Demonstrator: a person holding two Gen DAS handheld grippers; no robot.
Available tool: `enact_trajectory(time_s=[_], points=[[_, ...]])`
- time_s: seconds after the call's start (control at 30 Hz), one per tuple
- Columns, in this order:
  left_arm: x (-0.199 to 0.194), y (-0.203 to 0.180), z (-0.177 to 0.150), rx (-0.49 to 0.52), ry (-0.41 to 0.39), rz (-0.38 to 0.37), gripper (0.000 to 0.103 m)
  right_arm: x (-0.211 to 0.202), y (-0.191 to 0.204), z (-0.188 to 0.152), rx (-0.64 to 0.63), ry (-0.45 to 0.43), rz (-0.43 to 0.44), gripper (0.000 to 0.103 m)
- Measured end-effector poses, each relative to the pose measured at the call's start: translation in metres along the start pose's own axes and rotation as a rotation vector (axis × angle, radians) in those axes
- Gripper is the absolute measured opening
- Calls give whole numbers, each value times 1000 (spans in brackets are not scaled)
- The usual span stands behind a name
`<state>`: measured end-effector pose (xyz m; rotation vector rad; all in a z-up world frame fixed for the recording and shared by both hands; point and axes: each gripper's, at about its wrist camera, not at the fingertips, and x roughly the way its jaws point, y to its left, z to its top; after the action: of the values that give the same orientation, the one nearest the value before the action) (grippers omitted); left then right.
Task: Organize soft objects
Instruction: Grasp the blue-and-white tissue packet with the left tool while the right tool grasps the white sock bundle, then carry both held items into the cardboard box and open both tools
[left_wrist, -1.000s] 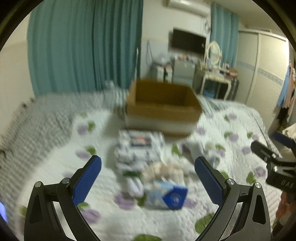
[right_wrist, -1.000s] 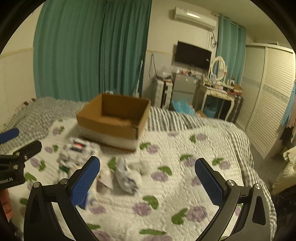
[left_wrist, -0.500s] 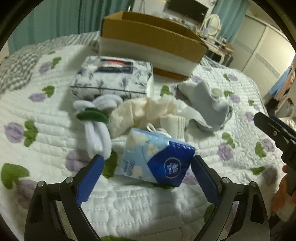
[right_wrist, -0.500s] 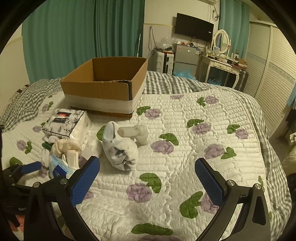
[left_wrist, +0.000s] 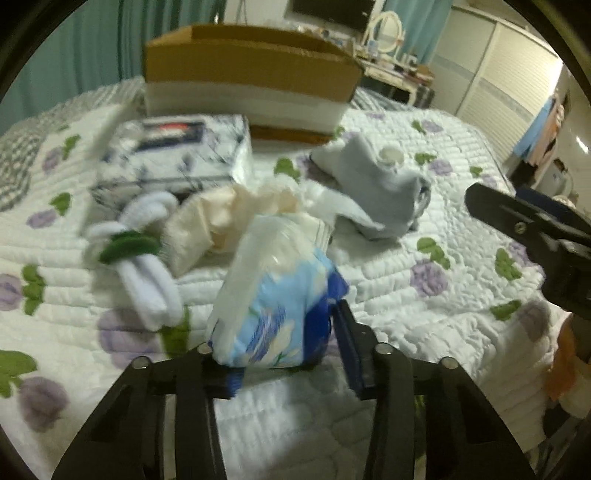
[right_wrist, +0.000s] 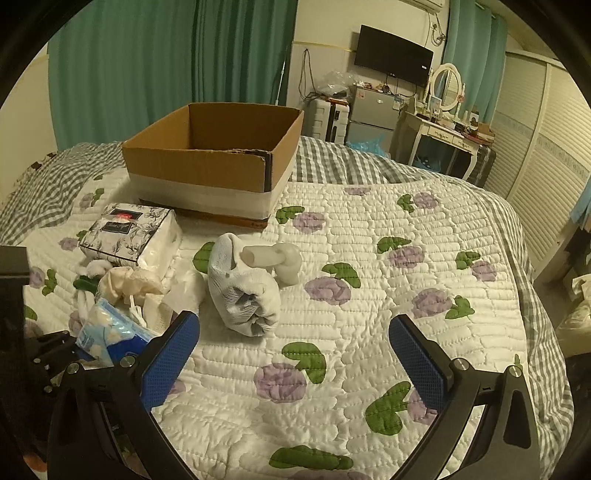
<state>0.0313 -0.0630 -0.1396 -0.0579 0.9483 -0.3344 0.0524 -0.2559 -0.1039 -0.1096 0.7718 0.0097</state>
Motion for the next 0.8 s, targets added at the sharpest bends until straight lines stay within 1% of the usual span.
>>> enact_trajectory(time_s=[0.1,0.13,0.2,0.33,0.4,0.47,0.53,0.57,0.6,0.63,0.67,0.7,0.73,0.8], points=[[-17,4,7,-7,-52,17,32,-2,1,2,1,-10,5,103],[-22,5,10,-5,-73,27,26,-3,1,4,3,-14,12,103],[-31,9,17,-3,-103,35,21,-3,0,8,5,-19,21,103],[-29,12,27,2,-115,37,17,6,1,20,8,-24,56,103],[-28,15,26,-3,-109,33,17,19,4,29,9,-7,90,103],[-25,14,25,4,-103,21,17,32,7,32,7,15,112,99],[-27,12,23,19,-104,20,17,50,11,34,1,51,131,89],[-30,12,22,25,-108,23,17,59,13,34,-1,75,136,88],[-32,11,22,31,-115,29,17,70,15,33,1,103,144,81],[-34,11,21,36,-119,31,17,77,16,32,4,122,150,70],[-37,9,20,45,-126,34,17,87,17,29,12,150,175,63],[-39,8,20,50,-133,34,17,89,16,28,30,158,210,45],[-42,7,21,54,-140,33,17,88,14,27,44,153,230,43],[-49,4,23,62,-156,34,17,79,12,27,47,119,215,38]])
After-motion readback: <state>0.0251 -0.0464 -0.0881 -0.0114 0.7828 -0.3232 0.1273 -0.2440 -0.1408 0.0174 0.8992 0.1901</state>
